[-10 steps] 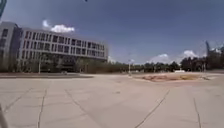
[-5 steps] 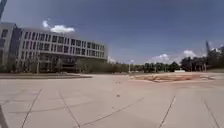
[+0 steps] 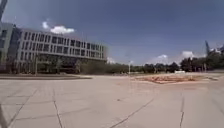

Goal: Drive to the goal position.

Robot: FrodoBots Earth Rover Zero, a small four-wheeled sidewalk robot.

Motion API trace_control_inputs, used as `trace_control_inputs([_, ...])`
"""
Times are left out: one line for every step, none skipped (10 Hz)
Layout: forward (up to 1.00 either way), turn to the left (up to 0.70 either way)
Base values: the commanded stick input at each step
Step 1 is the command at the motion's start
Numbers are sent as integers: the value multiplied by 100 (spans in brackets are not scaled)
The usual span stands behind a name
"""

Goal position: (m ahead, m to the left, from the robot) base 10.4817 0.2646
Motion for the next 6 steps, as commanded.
trace_control_inputs([70,2])
trace_control_inputs([70,2])
trace_control_inputs([70,2])
trace_control_inputs([70,2])
trace_control_inputs([70,2])
trace_control_inputs([70,2])
